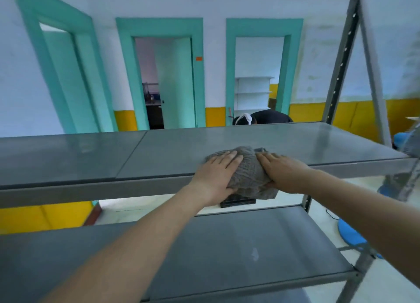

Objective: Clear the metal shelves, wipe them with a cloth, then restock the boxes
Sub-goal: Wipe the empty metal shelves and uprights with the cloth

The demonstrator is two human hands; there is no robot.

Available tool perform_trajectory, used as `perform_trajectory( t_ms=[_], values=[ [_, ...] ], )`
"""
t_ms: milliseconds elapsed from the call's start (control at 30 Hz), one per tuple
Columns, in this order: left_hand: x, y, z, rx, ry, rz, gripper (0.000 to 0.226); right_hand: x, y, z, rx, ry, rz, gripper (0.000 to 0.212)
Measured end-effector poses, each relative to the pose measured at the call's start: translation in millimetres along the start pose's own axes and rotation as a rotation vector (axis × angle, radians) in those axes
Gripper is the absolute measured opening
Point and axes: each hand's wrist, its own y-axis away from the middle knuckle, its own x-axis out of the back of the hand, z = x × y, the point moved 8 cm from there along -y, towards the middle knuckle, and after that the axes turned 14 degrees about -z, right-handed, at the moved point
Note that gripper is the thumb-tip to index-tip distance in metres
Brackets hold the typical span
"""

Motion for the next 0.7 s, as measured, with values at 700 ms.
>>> perform_trajectory(
  t_ms=[700],
  values=[
    [-9, 272, -272, 0.423, 0.089, -0.072, 0.077, 119, -107, -372, 0.150, -0.443, -0.041, 0.092]
  ],
)
